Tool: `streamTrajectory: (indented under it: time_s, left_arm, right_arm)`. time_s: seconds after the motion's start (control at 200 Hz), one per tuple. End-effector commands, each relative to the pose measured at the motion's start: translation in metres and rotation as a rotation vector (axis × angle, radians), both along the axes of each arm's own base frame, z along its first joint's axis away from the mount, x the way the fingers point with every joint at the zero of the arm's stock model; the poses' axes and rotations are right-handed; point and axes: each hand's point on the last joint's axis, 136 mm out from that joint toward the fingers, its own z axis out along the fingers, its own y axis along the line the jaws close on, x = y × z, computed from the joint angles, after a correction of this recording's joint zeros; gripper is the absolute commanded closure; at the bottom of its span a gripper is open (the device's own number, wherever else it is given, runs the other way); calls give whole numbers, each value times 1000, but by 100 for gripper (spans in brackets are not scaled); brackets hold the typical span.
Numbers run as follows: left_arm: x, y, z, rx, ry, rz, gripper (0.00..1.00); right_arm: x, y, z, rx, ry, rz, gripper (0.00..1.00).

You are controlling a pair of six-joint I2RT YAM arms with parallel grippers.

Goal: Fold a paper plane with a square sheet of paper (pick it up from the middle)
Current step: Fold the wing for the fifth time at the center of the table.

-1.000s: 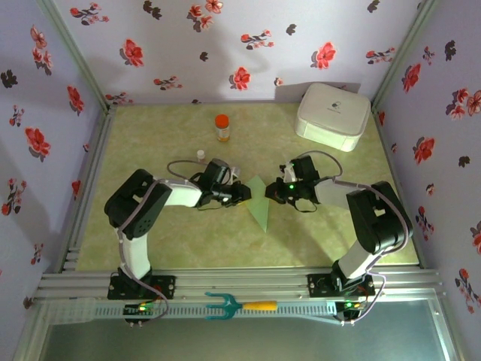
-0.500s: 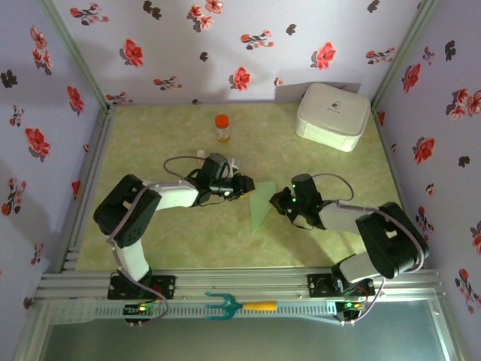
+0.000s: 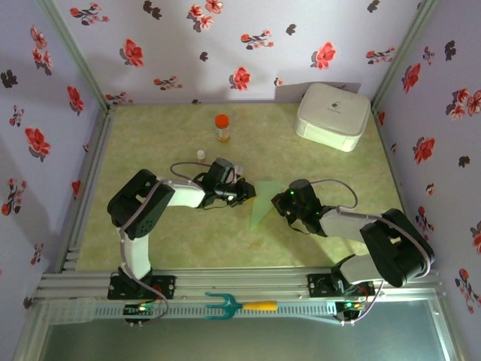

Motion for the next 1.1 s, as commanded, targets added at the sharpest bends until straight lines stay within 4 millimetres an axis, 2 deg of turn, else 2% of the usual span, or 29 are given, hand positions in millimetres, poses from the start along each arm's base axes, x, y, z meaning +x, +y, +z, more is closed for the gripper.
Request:
streamTrajectory:
  time_s: [0.0, 0.175, 0.275, 0.355, 0.485, 0.645, 0.765, 0.885, 1.095]
  left_arm:
    - [3, -12, 7, -51, -22, -22, 87]
    - [-1, -14, -4, -43, 10, -38, 89]
    - [-5, -10, -17, -1, 29, -49, 90]
    - [-8, -6, -28, 35, 47, -55, 92]
    - [-15, 2, -41, 76, 69, -65, 95]
    - [-19, 8, -50, 118, 81, -80, 96]
    - [-19, 9, -50, 124, 80, -84, 96]
    - [-18, 9, -50, 124, 76, -87, 96]
    - [-20, 11, -54, 132, 80, -87, 97]
  right_arm:
    - [0, -3, -3, 1, -2, -28, 92]
    - [1, 0, -4, 8, 0, -15, 91]
    - [0, 3, -4, 9, -2, 10, 88]
    - [-1, 5, -2, 3, -6, 42, 83]
    - [1, 8, 5, -27, -44, 145, 68]
    - [-3, 8, 4, -82, -29, 297, 61]
    - [0, 14, 8, -42, -54, 376, 61]
    - [5, 9, 5, -50, -44, 401, 60]
    - [14, 10, 3, -41, -47, 463, 62]
